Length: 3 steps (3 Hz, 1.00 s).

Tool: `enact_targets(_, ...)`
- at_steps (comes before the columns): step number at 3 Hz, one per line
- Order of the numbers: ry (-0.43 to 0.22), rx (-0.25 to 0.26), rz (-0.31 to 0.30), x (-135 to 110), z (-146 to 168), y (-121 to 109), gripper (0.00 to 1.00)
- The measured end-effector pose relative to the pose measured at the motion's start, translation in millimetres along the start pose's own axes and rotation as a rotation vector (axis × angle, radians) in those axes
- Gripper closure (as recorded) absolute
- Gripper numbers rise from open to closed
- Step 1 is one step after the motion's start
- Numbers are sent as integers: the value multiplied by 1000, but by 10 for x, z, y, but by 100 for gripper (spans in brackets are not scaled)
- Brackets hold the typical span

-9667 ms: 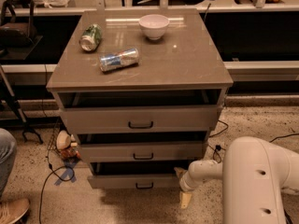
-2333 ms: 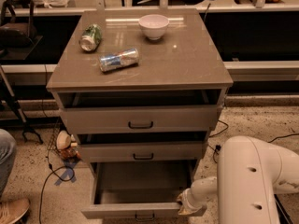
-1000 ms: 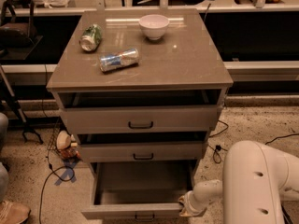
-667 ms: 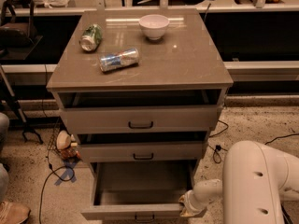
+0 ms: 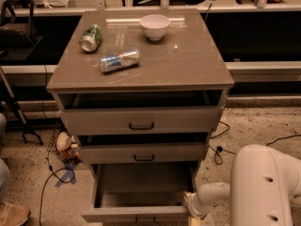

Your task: Open bottom drawer

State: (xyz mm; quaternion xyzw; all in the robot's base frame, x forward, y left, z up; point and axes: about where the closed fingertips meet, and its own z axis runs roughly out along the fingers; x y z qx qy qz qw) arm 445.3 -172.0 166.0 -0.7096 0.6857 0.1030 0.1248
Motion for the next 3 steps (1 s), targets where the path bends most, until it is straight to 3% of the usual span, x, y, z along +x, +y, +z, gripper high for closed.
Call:
enact_targets(2, -20, 171, 22, 317, -1094, -172, 0)
enact_targets(3, 30, 249, 1, 380, -1631, -232, 0)
